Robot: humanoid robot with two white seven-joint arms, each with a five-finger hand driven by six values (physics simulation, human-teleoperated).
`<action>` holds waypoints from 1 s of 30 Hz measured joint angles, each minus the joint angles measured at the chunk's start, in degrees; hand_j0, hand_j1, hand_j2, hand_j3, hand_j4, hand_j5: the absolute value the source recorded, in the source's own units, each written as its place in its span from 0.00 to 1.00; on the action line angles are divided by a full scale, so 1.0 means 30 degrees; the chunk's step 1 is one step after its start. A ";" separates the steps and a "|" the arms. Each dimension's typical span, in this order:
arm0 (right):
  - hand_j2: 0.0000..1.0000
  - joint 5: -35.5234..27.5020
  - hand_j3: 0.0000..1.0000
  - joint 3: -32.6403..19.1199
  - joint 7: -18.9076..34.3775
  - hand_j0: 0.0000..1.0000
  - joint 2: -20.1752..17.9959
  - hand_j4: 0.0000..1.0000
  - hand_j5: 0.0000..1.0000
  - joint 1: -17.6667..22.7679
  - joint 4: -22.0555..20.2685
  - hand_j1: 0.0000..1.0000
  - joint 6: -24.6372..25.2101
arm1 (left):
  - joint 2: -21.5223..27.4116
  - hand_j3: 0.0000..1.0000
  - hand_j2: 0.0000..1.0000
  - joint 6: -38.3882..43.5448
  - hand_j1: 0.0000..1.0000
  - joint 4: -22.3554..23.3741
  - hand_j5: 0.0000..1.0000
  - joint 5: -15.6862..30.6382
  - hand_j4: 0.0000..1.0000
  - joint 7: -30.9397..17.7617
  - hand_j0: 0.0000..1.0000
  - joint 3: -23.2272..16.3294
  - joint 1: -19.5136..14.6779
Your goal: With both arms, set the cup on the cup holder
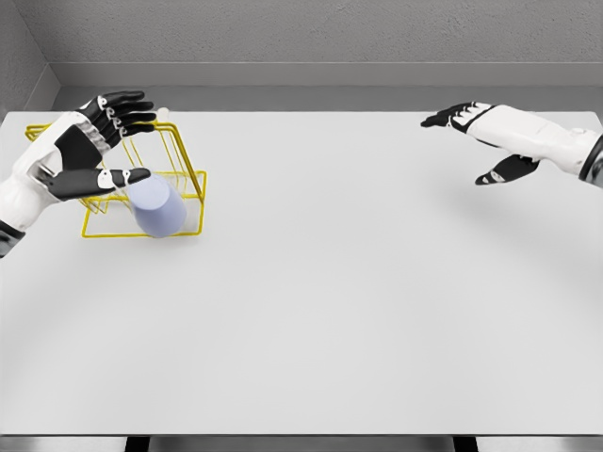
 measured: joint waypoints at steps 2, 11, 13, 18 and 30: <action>1.00 0.0001 1.00 0.0000 0.0001 1.00 -0.0002 1.00 1.00 0.0000 0.0000 1.00 0.0000 | 0.0056 0.85 0.85 -0.0004 0.85 -0.0062 0.85 0.0005 0.85 -0.0014 0.85 0.0002 0.0029; 1.00 0.0004 1.00 0.0000 0.0002 1.00 -0.0028 1.00 1.00 0.0028 0.0000 1.00 0.0000 | 0.0131 0.85 0.85 -0.0051 0.85 -0.0307 0.85 0.0011 0.85 -0.0175 0.85 0.0020 0.0000; 1.00 0.0003 1.00 0.0000 0.0000 1.00 -0.0028 1.00 1.00 0.0000 0.0000 1.00 0.0000 | 0.0077 0.92 0.92 -0.0088 0.92 -0.0410 0.92 0.0008 0.92 -0.0393 0.92 0.0028 0.0000; 1.00 0.0002 1.00 0.0000 -0.0001 1.00 -0.0029 1.00 1.00 0.0000 0.0000 1.00 0.0000 | 0.0013 1.00 1.00 -0.0207 1.00 -0.0880 1.00 0.0020 1.00 -0.0882 1.00 0.0143 0.0088; 1.00 0.0002 1.00 0.0000 0.0003 1.00 -0.0002 1.00 1.00 0.0029 0.0000 1.00 0.0000 | 0.0376 1.00 1.00 -0.1344 1.00 -0.1358 1.00 0.0056 1.00 -0.3843 1.00 0.0328 0.0263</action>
